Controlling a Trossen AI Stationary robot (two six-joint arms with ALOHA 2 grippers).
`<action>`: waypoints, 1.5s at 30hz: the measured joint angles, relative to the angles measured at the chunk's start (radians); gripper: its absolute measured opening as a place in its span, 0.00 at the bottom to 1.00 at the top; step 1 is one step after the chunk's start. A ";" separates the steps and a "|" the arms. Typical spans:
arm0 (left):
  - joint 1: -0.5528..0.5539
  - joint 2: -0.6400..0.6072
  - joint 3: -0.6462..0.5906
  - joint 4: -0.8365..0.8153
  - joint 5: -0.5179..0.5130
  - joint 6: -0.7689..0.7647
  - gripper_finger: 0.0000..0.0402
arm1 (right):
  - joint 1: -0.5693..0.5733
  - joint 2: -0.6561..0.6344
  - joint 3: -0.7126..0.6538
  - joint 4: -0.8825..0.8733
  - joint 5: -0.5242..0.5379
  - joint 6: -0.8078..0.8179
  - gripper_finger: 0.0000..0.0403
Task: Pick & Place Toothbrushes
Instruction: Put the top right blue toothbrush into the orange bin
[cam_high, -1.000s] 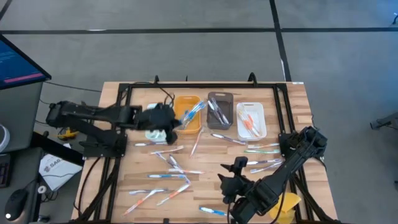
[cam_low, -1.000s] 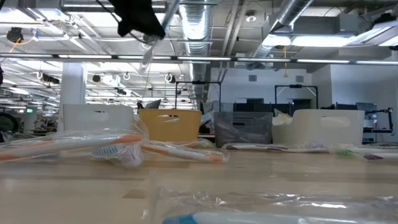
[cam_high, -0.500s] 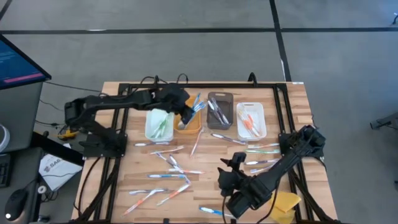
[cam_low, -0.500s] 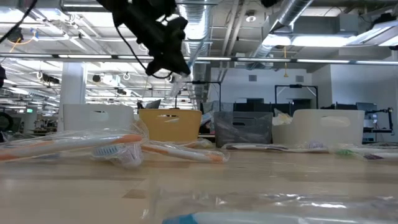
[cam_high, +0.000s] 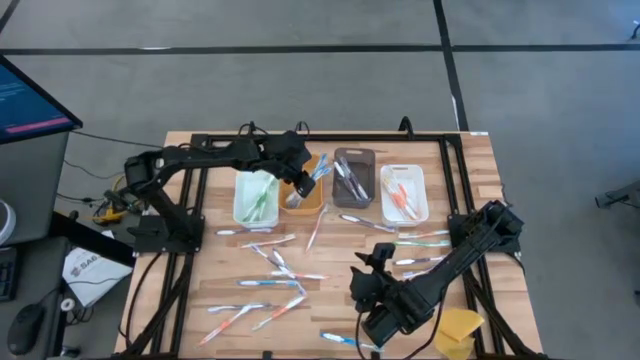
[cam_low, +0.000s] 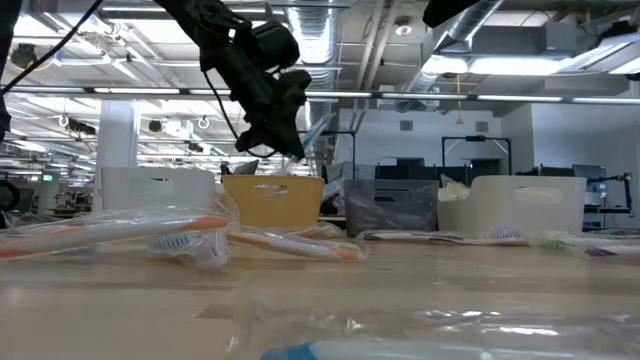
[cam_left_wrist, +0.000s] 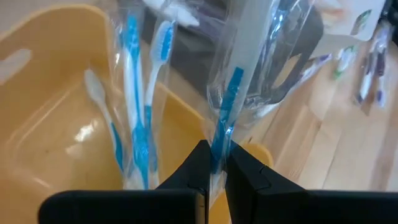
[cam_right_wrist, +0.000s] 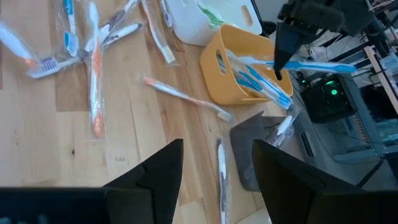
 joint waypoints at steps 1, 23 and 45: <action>0.000 0.004 0.000 0.002 0.000 0.000 0.04 | 0.000 0.000 0.000 0.000 0.000 0.000 0.46; 0.024 0.005 -0.045 -0.070 -0.001 -0.058 0.04 | -0.004 0.000 0.000 0.013 -0.014 0.001 0.46; 0.032 0.005 -0.091 0.004 -0.008 -0.025 0.12 | -0.004 0.000 0.000 0.013 -0.014 0.001 0.46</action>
